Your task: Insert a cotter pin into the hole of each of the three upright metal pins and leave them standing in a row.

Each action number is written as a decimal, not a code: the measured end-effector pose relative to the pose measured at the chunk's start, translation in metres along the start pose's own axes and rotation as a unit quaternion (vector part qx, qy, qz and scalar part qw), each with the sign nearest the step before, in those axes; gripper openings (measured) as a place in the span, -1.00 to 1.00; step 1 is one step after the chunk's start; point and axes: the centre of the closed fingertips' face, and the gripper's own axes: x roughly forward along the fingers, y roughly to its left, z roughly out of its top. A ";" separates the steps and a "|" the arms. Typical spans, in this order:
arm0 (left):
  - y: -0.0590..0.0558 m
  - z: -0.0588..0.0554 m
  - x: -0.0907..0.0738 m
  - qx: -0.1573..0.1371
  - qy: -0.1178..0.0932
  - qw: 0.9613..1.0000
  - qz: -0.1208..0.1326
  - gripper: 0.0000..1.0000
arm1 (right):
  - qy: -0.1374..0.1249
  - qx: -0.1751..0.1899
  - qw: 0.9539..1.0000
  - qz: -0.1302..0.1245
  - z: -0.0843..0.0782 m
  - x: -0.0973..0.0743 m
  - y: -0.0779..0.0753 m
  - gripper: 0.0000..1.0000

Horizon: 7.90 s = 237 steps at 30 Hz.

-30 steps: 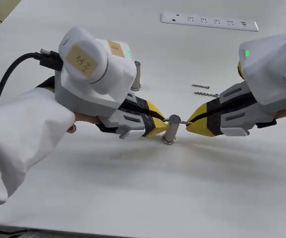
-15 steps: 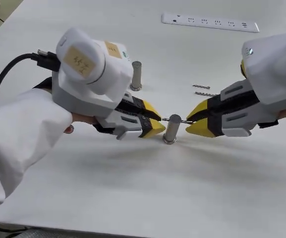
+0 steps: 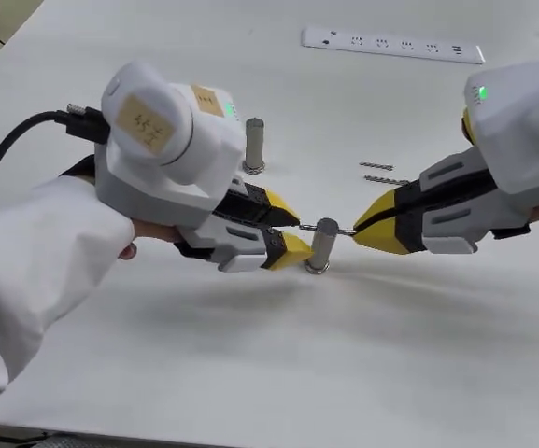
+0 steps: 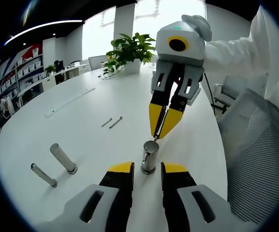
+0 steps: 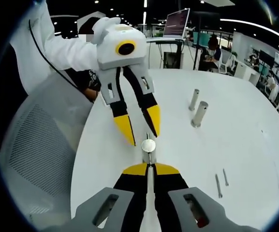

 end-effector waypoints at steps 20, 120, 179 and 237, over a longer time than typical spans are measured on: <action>-0.002 0.001 0.027 -0.004 -0.023 1.000 -0.020 -0.70 | -0.005 -0.002 1.000 0.009 0.004 0.004 -0.001 -1.00; -0.009 -0.021 -0.054 -0.095 -0.062 0.993 0.042 0.97 | -0.022 0.007 0.999 -0.032 0.027 0.036 -0.029 -0.85; -0.007 -0.002 -0.064 -0.114 -0.094 0.987 0.059 0.93 | -0.111 0.089 0.986 -0.089 0.030 -0.031 -0.026 -0.16; 0.086 0.045 -0.077 -0.163 -0.172 0.954 0.183 0.47 | -0.153 0.270 0.916 -0.256 -0.064 -0.116 0.026 0.95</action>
